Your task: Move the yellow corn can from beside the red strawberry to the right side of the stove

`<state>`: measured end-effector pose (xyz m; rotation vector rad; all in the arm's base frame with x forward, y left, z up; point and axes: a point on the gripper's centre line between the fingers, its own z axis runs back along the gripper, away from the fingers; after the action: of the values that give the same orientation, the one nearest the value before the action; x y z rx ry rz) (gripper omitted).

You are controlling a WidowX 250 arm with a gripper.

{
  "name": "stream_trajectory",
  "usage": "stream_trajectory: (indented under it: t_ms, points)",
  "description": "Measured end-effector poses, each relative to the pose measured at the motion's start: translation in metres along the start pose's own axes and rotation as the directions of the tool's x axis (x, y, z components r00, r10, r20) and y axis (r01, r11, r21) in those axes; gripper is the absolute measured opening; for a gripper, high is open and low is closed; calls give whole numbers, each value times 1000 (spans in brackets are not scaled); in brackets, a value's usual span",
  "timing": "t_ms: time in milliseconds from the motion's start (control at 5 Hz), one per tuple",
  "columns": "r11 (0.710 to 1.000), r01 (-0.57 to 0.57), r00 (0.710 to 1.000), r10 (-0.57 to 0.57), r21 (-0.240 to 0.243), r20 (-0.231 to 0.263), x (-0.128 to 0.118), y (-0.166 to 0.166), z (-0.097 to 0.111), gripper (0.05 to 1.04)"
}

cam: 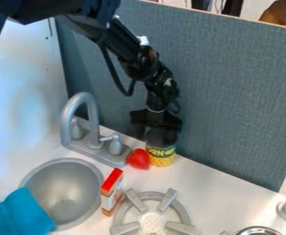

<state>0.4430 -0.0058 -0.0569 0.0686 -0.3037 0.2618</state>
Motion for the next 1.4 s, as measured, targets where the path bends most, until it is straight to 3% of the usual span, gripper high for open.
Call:
stream_trajectory:
  t_ms: [600, 1000, 1400]
  points:
    - [988, 74, 997, -76, -132, -15, -13, -46, 5, 1006]
    - [979, 107, 993, -114, -176, -27, -19, -65, 6, 1005]
    - [953, 203, 977, -213, -223, -22, -30, -112, 10, 1005]
